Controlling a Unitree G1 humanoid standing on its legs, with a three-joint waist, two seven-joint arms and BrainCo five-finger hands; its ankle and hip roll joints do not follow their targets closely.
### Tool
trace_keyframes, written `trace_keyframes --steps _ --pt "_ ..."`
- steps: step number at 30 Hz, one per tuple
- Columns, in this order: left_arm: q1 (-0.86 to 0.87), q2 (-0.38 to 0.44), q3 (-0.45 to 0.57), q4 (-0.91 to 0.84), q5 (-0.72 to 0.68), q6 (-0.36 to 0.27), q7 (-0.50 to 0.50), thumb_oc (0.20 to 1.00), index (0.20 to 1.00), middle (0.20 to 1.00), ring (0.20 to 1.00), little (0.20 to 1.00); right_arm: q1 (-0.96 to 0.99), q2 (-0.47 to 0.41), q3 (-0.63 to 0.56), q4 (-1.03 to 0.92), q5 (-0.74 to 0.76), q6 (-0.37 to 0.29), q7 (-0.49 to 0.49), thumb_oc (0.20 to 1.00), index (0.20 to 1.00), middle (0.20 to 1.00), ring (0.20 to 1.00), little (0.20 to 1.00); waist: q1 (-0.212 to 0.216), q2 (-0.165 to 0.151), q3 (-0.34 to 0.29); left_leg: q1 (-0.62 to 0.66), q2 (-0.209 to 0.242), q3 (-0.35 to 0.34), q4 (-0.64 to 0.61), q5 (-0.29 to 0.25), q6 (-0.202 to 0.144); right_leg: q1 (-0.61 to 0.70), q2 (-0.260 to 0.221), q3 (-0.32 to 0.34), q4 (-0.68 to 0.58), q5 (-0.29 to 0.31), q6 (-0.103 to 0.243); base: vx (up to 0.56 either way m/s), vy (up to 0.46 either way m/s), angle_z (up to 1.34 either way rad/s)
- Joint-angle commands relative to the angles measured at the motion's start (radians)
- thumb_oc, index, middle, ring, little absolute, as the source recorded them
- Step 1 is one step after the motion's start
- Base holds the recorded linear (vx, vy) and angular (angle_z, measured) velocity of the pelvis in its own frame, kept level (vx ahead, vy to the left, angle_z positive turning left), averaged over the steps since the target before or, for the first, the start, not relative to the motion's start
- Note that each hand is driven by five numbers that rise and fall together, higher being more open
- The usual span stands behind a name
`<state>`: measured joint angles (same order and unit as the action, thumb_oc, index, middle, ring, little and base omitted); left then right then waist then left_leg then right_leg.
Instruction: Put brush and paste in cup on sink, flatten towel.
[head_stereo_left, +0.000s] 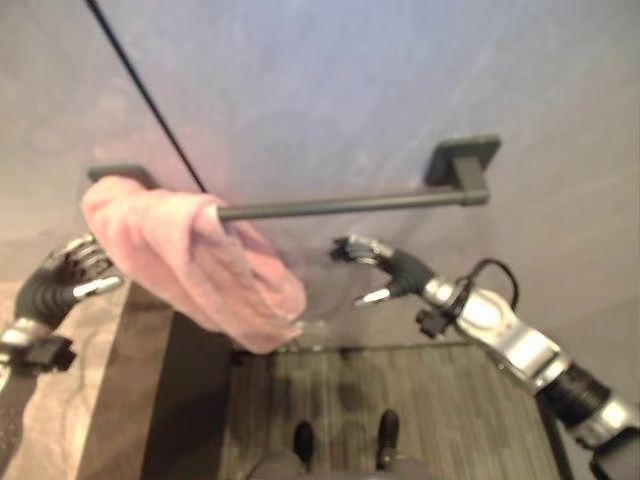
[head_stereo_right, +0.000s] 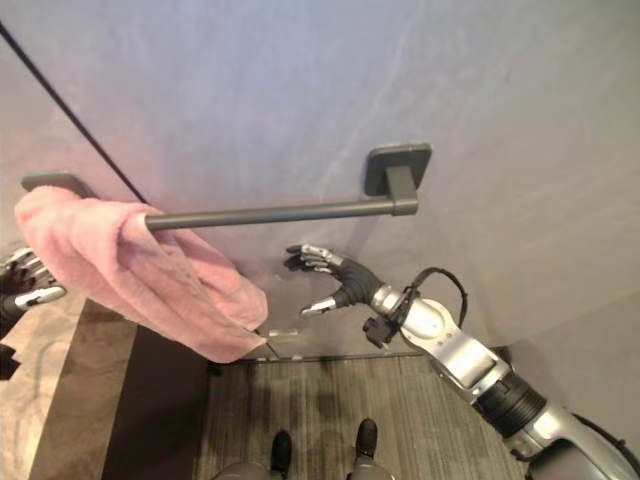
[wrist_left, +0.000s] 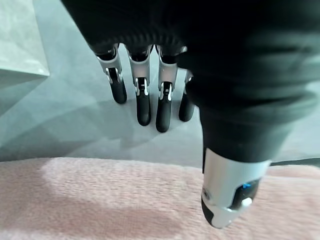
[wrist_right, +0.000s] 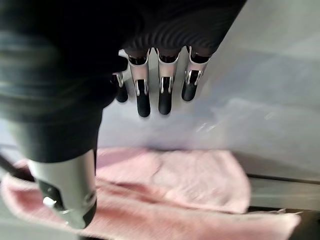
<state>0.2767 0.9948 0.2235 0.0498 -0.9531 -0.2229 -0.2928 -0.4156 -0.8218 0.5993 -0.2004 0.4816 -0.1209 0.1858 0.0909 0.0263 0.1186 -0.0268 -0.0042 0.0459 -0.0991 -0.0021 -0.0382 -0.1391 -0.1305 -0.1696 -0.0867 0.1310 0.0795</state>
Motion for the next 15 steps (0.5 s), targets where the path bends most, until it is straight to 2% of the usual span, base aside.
trace_keyframes --steps 1,4,7,15 --pt "-0.058 0.111 -0.006 0.004 0.017 -0.038 0.02 1.0 1.0 1.0 1.0 1.0 -0.086 -0.024 0.042 -0.121 0.089 -0.035 0.005 1.0 1.0 1.0 1.0 1.0 -0.036 -0.062 -0.012 -0.057 -0.052 0.071 0.012 -0.012 0.06 0.022 -0.111 -0.002 -0.001 0.045 0.101 0.0 0.0 0.0" --pt "-0.066 0.116 -0.009 0.016 0.027 -0.035 0.027 1.0 1.0 1.0 1.0 1.0 -0.11 -0.059 0.085 -0.171 0.131 -0.029 0.034 1.0 1.0 1.0 1.0 1.0 -0.044 -0.069 -0.004 -0.042 -0.049 0.087 0.012 -0.021 0.063 0.024 -0.108 0.014 -0.001 0.053 0.102 0.0 0.048 -0.01" --pt "-0.072 0.114 -0.019 0.015 0.029 -0.036 0.03 1.0 1.0 1.0 1.0 1.0 -0.122 -0.058 0.103 -0.18 0.149 -0.028 0.04 1.0 1.0 1.0 1.0 1.0 -0.045 -0.073 0.0 -0.03 -0.048 0.101 0.012 -0.027 0.066 0.026 -0.107 0.026 -0.001 0.055 0.103 0.0 0.041 -0.18" --pt "-0.097 0.101 -0.042 -0.008 0.024 -0.037 0.042 1.0 1.0 1.0 1.0 1.0 -0.24 0.043 0.177 -0.113 0.106 -0.017 0.009 1.0 1.0 1.0 1.0 1.0 -0.034 -0.073 -0.021 0.004 -0.053 0.146 0.012 -0.044 0.079 0.023 -0.109 0.062 -0.001 0.065 0.109 0.0 0.047 -0.23"
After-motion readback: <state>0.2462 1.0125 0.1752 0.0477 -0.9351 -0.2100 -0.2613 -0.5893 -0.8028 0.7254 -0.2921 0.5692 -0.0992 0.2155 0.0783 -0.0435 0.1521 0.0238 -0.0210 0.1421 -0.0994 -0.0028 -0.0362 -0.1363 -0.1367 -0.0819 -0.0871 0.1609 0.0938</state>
